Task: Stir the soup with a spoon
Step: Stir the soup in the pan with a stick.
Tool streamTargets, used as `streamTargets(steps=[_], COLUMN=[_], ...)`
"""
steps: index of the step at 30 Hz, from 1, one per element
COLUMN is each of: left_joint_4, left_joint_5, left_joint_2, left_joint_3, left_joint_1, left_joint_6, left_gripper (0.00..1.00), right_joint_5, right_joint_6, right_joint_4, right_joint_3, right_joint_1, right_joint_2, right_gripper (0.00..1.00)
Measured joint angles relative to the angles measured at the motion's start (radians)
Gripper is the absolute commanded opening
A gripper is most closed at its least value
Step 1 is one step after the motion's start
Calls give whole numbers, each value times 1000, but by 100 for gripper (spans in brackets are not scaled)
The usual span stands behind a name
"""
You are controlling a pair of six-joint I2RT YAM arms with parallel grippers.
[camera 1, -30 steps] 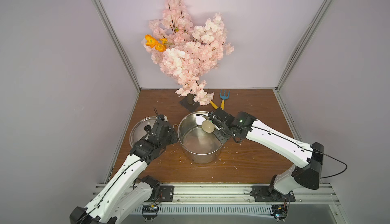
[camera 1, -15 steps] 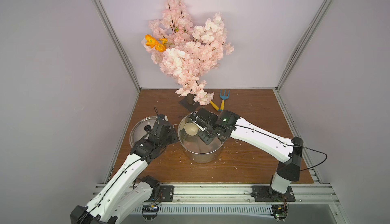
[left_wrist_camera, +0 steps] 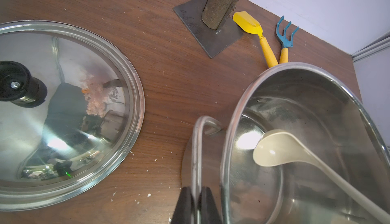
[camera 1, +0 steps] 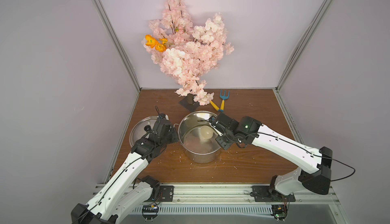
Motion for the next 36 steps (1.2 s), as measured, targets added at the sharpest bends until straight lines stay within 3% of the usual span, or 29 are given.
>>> streamTargets(steps=[9, 15, 22, 28, 36], left_joint_4=[0, 0, 0, 1, 1], left_joint_5=[-2, -4, -6, -10, -10], left_joint_2=[2, 2, 3, 4, 4], left_joint_3=[0, 0, 0, 0, 0], left_joint_1=[0, 0, 0, 0, 0], left_joint_6=[1, 2, 6, 14, 15], left_gripper=[1, 1, 1, 1, 1], right_joint_5=[-39, -105, -124, -61, -12], right_joint_6=[-18, -18, -5, 17, 14], right_joint_4=[35, 71, 70, 35, 22], right_joint_3=[127, 183, 105, 10, 81], right_joint_1=[-27, 17, 86, 35, -28], right_joint_2=[127, 198, 123, 19, 84], right_gripper=[0, 0, 0, 0, 0])
